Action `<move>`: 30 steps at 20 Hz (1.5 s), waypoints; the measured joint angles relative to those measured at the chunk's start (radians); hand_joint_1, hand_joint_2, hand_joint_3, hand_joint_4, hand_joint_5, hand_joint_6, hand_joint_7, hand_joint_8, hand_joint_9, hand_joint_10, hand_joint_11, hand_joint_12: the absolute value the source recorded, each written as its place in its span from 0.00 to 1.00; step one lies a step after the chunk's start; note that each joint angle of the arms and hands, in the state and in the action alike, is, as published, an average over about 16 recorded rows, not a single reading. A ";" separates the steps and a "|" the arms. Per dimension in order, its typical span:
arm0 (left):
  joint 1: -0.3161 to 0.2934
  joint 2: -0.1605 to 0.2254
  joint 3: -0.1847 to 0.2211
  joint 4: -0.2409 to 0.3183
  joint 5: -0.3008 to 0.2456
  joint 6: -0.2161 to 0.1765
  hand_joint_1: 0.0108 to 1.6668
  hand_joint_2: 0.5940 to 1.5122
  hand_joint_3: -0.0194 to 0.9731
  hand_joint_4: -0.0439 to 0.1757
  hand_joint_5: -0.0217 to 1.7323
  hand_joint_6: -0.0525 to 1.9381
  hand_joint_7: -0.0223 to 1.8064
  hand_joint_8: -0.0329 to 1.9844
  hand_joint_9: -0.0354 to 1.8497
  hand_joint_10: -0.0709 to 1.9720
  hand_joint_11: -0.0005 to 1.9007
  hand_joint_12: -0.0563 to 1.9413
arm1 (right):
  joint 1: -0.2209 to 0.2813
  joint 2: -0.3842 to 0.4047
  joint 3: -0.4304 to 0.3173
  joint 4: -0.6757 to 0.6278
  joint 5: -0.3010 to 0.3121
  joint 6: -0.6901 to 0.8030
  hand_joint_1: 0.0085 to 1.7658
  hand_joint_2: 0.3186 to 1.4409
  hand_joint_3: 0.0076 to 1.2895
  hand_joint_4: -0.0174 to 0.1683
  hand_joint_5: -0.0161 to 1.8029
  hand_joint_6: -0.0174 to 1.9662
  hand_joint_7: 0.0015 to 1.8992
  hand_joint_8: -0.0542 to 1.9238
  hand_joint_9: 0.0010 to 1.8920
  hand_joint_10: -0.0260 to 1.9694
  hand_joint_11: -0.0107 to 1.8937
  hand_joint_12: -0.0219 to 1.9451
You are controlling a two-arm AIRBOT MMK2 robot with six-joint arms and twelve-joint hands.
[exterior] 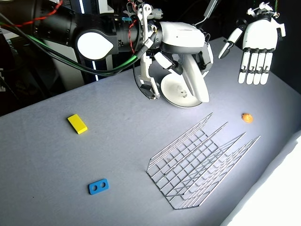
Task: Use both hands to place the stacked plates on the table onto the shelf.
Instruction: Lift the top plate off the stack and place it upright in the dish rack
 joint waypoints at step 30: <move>0.084 0.002 0.041 0.127 -0.443 0.002 0.00 0.62 0.04 0.21 0.02 0.04 0.02 0.01 0.03 0.04 0.01 0.03 | 0.180 0.056 0.100 0.570 -0.087 0.028 0.76 0.60 0.00 0.07 0.51 0.52 0.53 0.47 0.51 0.58 0.44 0.60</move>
